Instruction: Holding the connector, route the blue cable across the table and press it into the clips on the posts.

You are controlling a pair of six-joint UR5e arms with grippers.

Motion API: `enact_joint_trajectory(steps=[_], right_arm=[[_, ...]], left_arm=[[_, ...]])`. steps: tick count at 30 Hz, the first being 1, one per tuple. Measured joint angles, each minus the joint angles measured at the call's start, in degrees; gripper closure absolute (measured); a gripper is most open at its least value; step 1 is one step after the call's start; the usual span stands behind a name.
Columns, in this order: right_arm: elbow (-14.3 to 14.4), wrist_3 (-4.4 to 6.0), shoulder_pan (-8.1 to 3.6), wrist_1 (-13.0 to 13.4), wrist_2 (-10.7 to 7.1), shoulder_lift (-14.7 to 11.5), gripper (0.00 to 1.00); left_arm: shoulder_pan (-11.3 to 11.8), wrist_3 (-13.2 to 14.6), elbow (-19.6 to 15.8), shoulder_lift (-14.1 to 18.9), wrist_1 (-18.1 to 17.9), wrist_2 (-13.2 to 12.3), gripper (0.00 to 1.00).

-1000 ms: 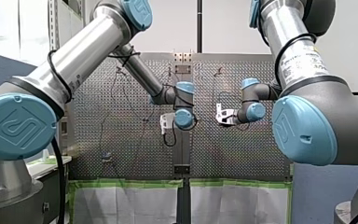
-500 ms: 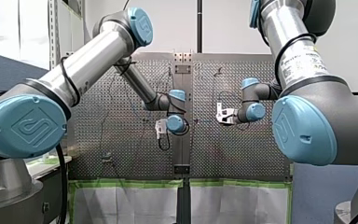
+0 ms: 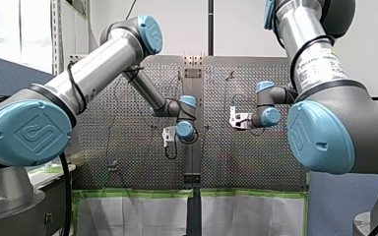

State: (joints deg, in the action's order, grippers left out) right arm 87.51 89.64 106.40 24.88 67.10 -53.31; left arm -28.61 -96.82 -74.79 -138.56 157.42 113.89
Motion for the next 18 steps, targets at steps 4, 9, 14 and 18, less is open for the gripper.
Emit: enact_joint_trajectory(steps=[4, 9, 14, 18], right_arm=[[-0.06, 0.02, -0.06, -0.12, -0.03, 0.0, 1.0], [-0.12, 0.1, -0.12, -0.1, -0.03, -0.01, 1.0], [-0.24, 0.12, -0.33, -0.17, -0.09, -0.01, 1.0], [-0.3, 0.11, -0.63, -0.33, -0.11, -0.01, 1.0]], left_arm=[[-0.78, -0.02, 0.0, 0.23, 1.99, 1.98, 0.13], [-1.66, 0.06, 0.01, 1.2, 4.58, 2.8, 0.05], [-2.3, 1.2, 0.01, 2.57, 6.23, 1.31, 0.0], [-3.03, 1.38, -0.02, 3.93, 7.46, 1.93, 0.0]])
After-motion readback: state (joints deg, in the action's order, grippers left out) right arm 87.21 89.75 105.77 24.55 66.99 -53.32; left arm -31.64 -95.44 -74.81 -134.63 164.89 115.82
